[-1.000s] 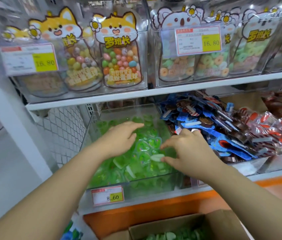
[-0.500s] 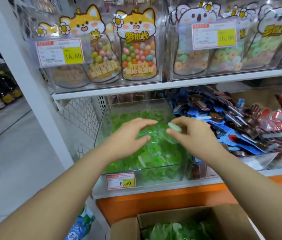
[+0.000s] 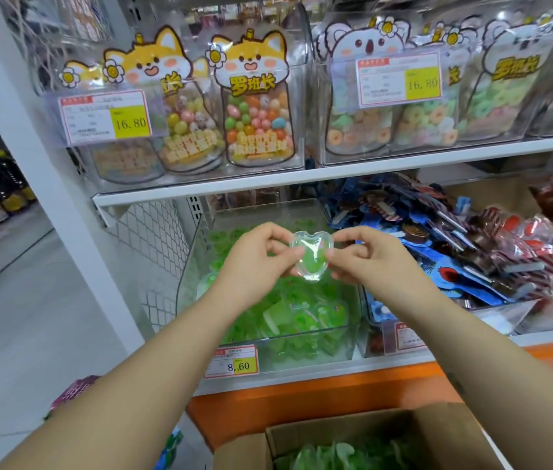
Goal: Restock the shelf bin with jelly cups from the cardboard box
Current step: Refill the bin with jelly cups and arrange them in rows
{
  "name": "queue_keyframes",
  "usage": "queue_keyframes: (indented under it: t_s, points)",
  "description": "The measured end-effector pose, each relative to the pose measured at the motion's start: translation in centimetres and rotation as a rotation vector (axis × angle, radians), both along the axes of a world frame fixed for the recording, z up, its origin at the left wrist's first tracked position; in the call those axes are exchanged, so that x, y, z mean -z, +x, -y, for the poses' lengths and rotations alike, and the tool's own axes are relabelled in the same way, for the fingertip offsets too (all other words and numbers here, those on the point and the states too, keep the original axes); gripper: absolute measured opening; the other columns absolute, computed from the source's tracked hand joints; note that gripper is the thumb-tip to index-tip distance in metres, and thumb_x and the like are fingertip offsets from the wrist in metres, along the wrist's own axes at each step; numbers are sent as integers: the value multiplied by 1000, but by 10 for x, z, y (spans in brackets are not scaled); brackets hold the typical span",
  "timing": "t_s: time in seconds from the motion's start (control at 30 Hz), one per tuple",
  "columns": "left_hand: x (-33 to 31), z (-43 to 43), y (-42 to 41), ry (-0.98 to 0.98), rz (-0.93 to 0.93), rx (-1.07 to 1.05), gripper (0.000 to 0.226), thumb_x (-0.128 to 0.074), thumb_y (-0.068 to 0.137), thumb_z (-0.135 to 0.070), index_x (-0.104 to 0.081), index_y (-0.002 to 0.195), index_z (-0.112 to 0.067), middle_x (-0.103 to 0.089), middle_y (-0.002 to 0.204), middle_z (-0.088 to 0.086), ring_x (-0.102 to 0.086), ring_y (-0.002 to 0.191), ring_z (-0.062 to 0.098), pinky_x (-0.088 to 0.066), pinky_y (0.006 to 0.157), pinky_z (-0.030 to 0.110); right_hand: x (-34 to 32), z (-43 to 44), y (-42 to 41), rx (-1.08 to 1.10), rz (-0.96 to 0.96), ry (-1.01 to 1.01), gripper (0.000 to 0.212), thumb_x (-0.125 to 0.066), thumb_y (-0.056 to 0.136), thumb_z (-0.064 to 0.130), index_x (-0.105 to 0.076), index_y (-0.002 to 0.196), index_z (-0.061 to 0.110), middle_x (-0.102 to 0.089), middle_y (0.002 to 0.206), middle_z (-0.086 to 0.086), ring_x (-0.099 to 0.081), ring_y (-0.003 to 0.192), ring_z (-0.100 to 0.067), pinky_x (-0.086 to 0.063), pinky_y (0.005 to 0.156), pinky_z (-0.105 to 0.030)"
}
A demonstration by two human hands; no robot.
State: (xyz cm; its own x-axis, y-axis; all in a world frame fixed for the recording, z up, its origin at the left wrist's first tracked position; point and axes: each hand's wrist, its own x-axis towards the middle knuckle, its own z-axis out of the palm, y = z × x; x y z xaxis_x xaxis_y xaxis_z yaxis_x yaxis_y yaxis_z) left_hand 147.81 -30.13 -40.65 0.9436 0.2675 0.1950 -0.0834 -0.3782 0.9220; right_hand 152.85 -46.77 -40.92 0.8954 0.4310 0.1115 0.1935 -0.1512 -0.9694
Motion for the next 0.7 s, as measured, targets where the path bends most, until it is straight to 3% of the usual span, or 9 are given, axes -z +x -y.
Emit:
queue_keyframes:
  t_s: [0.07,0.13,0.23,0.3,0.37,0.47,0.6,0.7]
  points:
    - [4,3,-1,-130,-79,19,12,-61,89,-4,-55,91,-14,-66,70,4,-65,59,8,-55,64,25,6,-2,1,54,106,-38,19,-66,85,12,-62,102,6,-57,49,10,-65,67,-13,-55,84,-36]
    - [8,5,-2,-187,-133,37,16,-57,91,-1,-53,92,-16,-65,73,5,-65,62,7,-55,63,22,10,-3,3,84,177,-82,12,-66,85,12,-65,97,11,-58,50,12,-65,70,-15,-54,82,-34]
    - [10,-3,8,-216,-194,-34,17,-54,92,2,-53,96,-15,-63,77,7,-64,65,10,-55,62,20,14,3,12,156,323,-265,15,-63,88,20,-69,102,18,-68,79,9,-62,79,-12,-49,77,-22]
    - [10,-13,26,-232,-216,-128,19,-53,92,3,-51,107,-9,-59,79,8,-60,67,13,-54,60,19,17,11,19,227,471,-541,23,-61,90,27,-68,111,20,-70,97,4,-61,90,-17,-48,85,-32]
    - [11,-19,50,-260,-238,-195,28,-51,93,4,-48,120,-5,-56,78,9,-57,67,13,-54,56,18,18,13,23,234,539,-659,22,-59,91,29,-70,107,20,-71,99,-1,-60,93,-25,-46,87,-39]
    - [14,-14,85,-319,-309,-245,32,-51,93,4,-47,124,-5,-55,73,9,-56,62,12,-50,47,16,17,11,26,193,596,-733,20,-55,92,29,-71,102,21,-71,94,-3,-56,98,-25,-43,89,-39]
    - [25,-6,118,-329,-378,-304,34,-50,93,6,-48,120,-14,-58,57,8,-53,32,5,-45,37,17,19,11,28,173,586,-733,24,-52,94,30,-68,111,25,-71,97,-1,-55,103,-22,-41,94,-39]
    - [32,-7,127,-277,-443,-290,33,-48,95,4,-47,127,-4,-59,74,12,-58,49,9,-48,47,20,22,11,28,166,591,-706,22,-52,94,27,-70,105,22,-70,92,-3,-58,97,-23,-42,93,-40]
